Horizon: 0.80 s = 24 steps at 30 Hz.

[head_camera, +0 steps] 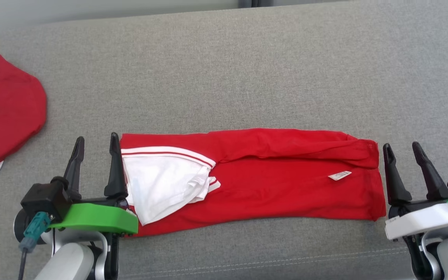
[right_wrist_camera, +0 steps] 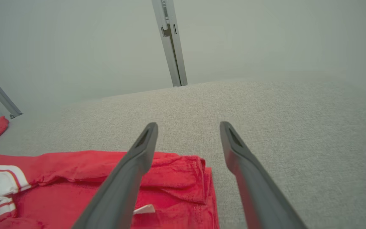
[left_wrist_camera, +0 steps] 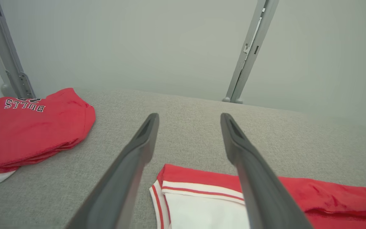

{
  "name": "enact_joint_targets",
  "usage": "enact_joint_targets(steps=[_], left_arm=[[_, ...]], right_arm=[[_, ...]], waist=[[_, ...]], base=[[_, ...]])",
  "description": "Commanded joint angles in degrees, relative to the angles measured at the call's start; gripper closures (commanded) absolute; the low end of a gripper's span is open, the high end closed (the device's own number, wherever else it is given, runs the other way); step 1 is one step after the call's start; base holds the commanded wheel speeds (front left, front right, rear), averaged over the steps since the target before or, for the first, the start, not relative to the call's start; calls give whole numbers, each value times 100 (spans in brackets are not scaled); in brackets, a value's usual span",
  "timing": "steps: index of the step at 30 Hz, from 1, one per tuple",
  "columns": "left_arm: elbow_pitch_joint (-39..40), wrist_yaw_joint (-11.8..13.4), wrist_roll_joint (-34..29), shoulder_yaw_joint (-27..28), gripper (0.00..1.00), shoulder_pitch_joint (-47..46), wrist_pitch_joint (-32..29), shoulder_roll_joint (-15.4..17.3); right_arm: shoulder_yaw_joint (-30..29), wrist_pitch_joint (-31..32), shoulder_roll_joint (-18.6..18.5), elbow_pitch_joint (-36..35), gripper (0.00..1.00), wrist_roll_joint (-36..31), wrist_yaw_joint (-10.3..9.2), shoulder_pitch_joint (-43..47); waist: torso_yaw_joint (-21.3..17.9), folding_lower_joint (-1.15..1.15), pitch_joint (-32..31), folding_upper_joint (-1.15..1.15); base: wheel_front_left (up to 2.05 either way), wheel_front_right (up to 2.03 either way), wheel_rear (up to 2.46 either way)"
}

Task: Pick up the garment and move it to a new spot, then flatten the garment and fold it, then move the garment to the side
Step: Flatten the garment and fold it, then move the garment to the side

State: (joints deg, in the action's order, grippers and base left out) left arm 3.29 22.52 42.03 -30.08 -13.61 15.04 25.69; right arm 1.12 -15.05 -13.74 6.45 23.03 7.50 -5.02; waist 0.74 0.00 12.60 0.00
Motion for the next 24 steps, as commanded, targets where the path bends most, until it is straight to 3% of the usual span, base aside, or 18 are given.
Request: enact_joint_targets(steps=[1,12,24], left_arm=[[-24,-53,-129,103,0,118,17,-83],[-584,-563,-1026,702,0,720,16,-666],[-858,-950,-1473,1015,0,811,17,-941]], right_arm=[[11,-14,14,24,0,-38,-3,98],[132,-11,96,210,0,-132,-3,503],[60,41,56,248,0,-35,-3,422]], waist=[[8,0,-159,0],[36,0,-534,0],[120,0,-533,0]], base=[[0,0,0],[0,0,0],[0,0,0]])
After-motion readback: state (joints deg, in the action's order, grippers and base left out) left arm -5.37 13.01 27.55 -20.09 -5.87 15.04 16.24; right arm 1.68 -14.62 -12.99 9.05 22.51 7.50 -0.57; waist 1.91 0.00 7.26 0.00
